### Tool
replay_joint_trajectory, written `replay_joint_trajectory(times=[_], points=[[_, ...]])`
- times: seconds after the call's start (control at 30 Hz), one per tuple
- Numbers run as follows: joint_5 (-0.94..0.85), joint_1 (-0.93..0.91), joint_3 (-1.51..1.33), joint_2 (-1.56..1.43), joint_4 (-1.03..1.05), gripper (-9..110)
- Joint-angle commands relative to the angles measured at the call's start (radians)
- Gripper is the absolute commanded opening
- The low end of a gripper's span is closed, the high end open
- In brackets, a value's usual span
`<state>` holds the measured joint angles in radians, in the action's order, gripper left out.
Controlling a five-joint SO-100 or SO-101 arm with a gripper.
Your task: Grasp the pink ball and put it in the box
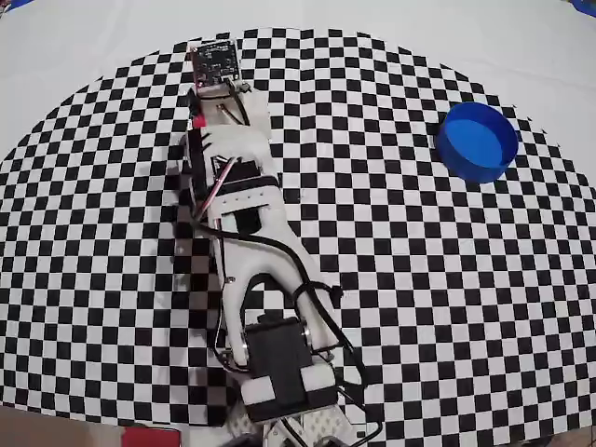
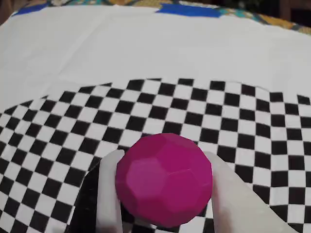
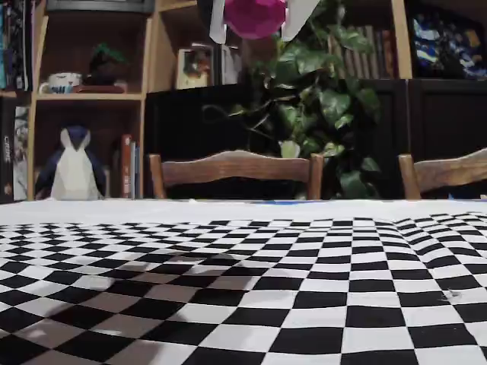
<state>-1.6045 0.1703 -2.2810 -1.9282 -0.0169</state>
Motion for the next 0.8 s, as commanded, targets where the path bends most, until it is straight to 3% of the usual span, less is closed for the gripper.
replay_joint_trajectory(times=[0.0,0.77], points=[[0.003,-0.058,-0.034,-0.100,-0.005,0],[0.003,-0.413,-0.155,-0.213,-0.012,0]])
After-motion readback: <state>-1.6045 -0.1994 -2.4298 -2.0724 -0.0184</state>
